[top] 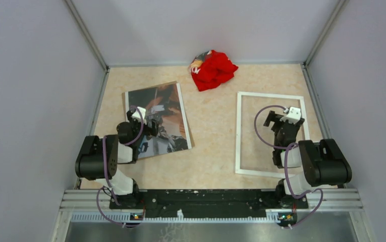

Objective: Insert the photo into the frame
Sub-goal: Turn over the photo frame at the center of the board.

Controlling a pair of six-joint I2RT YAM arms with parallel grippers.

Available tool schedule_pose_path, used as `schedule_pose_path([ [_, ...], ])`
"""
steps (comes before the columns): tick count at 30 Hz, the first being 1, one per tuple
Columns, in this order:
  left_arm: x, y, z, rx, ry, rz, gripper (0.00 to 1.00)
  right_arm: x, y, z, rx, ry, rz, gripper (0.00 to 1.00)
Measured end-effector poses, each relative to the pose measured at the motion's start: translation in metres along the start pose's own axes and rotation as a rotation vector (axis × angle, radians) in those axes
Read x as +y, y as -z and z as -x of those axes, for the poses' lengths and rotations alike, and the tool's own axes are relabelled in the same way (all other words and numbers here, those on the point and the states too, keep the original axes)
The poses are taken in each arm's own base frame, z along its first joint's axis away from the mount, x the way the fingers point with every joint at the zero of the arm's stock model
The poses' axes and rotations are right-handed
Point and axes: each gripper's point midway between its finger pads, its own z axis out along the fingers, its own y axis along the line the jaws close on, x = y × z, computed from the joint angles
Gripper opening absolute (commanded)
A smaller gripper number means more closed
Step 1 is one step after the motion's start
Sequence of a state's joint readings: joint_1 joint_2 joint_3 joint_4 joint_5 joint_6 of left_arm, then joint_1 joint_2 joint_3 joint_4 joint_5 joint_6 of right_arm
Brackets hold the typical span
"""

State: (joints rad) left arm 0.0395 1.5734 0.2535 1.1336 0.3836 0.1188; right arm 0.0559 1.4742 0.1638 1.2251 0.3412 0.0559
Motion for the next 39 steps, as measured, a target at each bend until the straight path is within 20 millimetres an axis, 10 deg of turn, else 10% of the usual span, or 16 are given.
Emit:
schedule_pose_path([
  [21, 0.011, -0.008, 0.002, 0.081, 0.045, 0.033, 0.99, -0.004, 0.005, 0.01, 0.005, -0.001, -0.036, 0.99],
  [30, 0.069, -0.051, 0.148, 0.164, -0.008, 0.06, 0.99, -0.002, -0.018, 0.131, 0.02, -0.34, -0.144, 0.99],
  [39, 0.058, 0.023, 0.076, 0.415, 0.052, 0.04, 0.99, 0.058, 0.019, 0.11, 0.317, -0.482, 0.133, 0.98],
])
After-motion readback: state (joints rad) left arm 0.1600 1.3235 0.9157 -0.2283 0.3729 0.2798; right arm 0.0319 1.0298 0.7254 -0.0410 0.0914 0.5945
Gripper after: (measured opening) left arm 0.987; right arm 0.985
